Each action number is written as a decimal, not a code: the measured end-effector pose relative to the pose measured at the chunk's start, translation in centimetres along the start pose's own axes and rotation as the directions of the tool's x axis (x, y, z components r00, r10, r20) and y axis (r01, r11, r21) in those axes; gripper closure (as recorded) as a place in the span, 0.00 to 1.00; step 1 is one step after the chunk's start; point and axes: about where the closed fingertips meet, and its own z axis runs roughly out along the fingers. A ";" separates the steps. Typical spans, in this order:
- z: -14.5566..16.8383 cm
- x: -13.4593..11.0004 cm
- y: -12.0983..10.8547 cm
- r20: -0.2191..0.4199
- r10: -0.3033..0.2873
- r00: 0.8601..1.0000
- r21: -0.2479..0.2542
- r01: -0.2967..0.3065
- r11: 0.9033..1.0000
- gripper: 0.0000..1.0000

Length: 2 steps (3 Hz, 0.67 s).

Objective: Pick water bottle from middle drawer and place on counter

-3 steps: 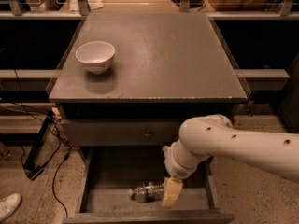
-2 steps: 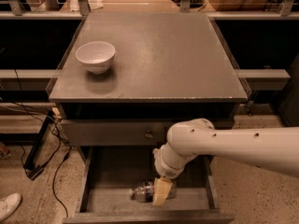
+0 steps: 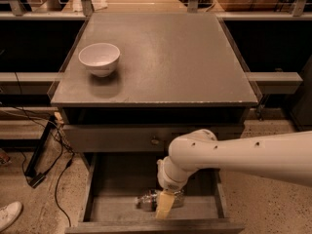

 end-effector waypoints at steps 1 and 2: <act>1.3 0.0 -1.0 -0.031 0.000 1.000 0.037 0.001 0.999 0.00; 2.5 0.4 -1.8 -0.059 -0.003 0.998 0.061 0.007 0.998 0.00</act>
Offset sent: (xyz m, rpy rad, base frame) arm 0.0279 0.0037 -0.0380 -0.0950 -0.0847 -0.0227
